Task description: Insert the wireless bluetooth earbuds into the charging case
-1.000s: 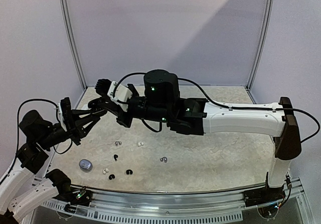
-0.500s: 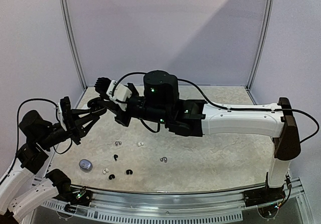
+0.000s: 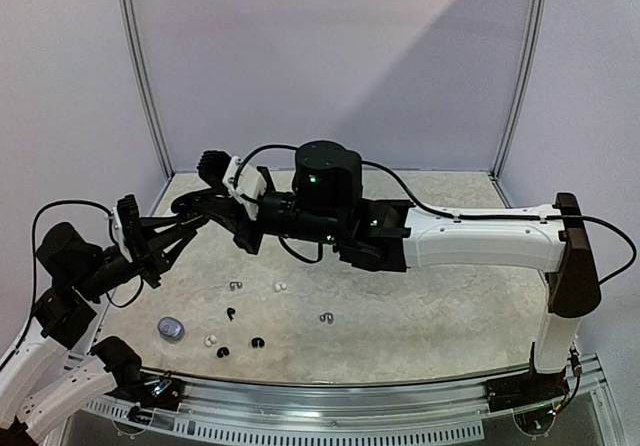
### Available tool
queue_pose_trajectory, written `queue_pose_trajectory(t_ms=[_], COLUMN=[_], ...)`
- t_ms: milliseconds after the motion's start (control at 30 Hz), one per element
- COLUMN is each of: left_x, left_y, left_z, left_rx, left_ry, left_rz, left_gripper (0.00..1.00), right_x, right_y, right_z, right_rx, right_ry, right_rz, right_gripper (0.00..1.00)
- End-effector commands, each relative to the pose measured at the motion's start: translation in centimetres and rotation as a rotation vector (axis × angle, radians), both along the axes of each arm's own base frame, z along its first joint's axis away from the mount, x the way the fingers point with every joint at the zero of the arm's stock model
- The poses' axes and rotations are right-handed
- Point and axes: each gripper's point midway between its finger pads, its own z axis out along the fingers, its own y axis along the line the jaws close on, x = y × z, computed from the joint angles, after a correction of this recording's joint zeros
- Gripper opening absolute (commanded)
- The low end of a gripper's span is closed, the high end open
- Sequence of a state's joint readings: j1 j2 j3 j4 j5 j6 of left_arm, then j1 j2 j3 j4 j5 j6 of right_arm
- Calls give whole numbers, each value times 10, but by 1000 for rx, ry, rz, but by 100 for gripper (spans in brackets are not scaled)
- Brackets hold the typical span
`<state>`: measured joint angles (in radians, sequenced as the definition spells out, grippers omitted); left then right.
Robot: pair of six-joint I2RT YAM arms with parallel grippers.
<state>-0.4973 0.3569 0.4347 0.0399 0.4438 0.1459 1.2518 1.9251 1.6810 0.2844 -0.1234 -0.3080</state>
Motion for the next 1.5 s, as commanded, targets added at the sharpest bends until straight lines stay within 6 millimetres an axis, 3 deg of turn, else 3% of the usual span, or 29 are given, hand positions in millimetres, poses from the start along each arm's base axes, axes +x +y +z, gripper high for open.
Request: queue_pose_trajectory(t_ms=[0, 267, 467, 667, 1467], left_x=[-1, -3, -4, -6, -14], left_y=[0, 0, -2, -4, -7], left_z=[-1, -1, -7, -5, 12], left_rx=[-10, -9, 14, 13, -78], left_ry=[-8, -12, -26, -36, 43], left_rz=[0, -4, -13, -27, -88], left_gripper=[0, 0, 0, 0, 0], right_x=[-10, 8, 7, 2, 14], right_y=[-7, -5, -6, -4, 1], right_z=[19, 13, 19, 15, -11], right_rx=[46, 36, 50, 40, -43], right_ry=[7, 2, -3, -10, -20], right_rz=[49, -47, -39, -10, -42], right_gripper=[0, 0, 0, 0, 0])
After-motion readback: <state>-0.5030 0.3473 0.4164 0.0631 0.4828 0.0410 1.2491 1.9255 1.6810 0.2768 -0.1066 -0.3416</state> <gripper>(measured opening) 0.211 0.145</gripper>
